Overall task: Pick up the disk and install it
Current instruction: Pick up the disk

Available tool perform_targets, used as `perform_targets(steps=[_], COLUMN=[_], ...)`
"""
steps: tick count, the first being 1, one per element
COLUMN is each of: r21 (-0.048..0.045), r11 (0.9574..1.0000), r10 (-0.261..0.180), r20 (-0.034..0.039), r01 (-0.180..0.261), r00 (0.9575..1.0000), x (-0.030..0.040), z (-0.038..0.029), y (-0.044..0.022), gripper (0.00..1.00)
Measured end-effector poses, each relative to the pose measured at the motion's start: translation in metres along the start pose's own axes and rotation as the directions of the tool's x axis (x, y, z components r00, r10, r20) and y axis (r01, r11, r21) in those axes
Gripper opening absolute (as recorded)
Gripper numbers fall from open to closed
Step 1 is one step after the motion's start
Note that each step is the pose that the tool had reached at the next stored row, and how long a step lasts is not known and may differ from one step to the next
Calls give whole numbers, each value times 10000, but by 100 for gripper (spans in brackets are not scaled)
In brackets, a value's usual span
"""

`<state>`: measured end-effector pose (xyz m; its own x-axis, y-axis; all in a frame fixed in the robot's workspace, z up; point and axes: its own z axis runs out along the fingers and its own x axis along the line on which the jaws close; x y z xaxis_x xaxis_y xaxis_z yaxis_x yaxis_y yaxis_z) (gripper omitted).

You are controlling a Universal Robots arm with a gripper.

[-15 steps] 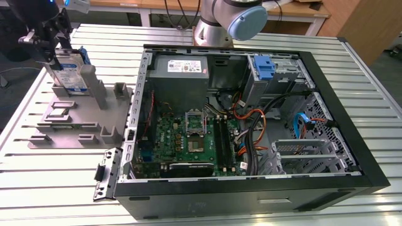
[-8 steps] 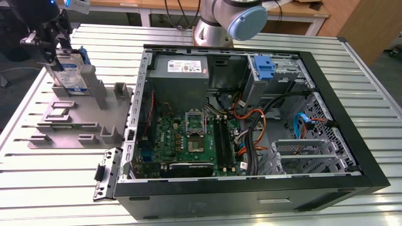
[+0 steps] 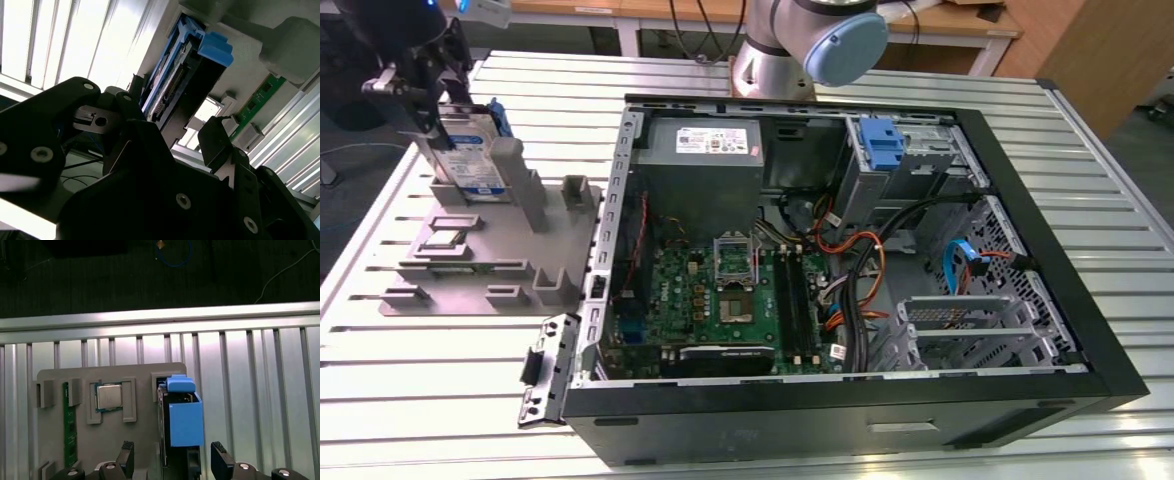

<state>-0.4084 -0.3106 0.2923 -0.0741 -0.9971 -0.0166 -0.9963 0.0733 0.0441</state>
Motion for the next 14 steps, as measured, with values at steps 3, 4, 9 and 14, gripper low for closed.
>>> perform_targets(steps=[3,4,9,14], r21=[-1,1,-1,-1], r11=[10000,10000,10000,10000], r10=[-1,0,0,0], r20=[0,1,0,0], r01=[1,0,0,0], r00=[10000,10000,10000,10000], x=[-1,-1,-2,-2], z=[-17,-20,-23,-23], y=[1,1,1,1], gripper=[71,71,71,69])
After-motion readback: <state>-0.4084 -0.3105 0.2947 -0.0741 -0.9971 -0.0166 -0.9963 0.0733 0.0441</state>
